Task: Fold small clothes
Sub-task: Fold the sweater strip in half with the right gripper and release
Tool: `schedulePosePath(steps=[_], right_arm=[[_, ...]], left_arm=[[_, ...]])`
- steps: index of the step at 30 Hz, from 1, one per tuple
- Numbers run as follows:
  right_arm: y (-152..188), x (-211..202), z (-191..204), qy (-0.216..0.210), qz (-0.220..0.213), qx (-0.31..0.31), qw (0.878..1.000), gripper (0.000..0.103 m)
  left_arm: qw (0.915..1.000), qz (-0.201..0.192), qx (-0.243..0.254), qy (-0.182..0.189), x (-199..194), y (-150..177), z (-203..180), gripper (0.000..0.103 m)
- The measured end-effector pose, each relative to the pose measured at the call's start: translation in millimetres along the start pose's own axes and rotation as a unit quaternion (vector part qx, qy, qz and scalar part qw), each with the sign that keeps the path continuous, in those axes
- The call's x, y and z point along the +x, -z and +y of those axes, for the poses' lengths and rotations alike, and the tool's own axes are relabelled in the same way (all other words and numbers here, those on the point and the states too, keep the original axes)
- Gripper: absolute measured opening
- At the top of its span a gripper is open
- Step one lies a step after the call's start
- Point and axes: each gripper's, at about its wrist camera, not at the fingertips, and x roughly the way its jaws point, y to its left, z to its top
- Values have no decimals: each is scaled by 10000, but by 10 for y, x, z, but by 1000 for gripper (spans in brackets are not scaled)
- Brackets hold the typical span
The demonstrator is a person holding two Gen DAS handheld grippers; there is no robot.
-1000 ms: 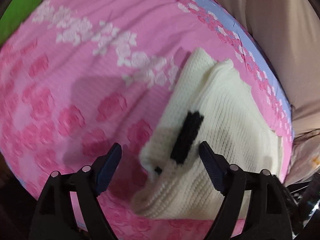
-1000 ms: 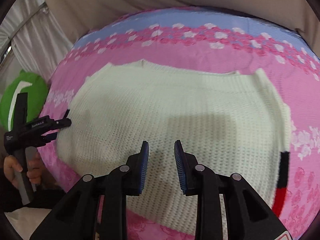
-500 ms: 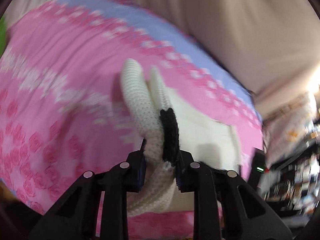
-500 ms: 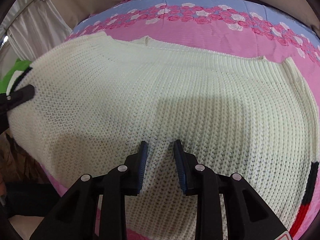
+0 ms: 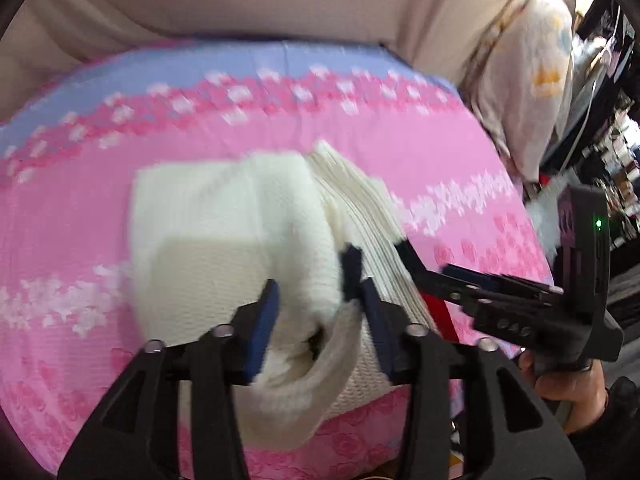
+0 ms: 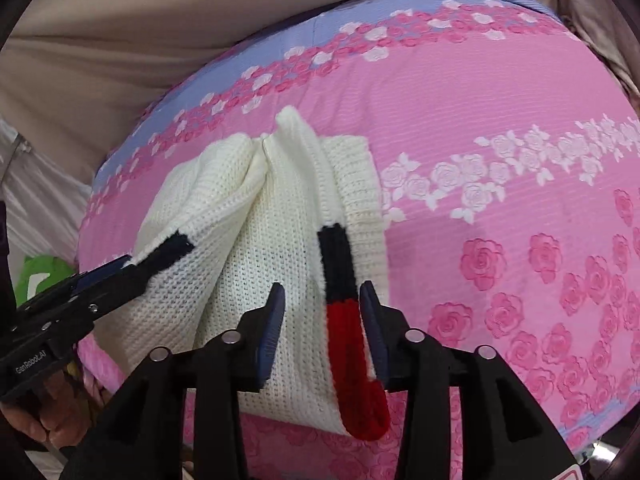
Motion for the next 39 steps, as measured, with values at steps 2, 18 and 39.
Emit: schedulePosePath(steps=[2, 18, 39], right_arm=[[-16, -135, 25, -247, -179, 120, 9995, 62], [-273, 496, 1206, -965, 677, -370, 9923, 27], [65, -230, 350, 259, -29, -161, 9995, 56]], left_arm=[[9966, -527, -106, -621, -302, 14, 195, 65], [9789, -677, -1155, -1541, -855, 467, 1087, 66], [9858, -277, -366, -1617, -458, 227, 641, 67]])
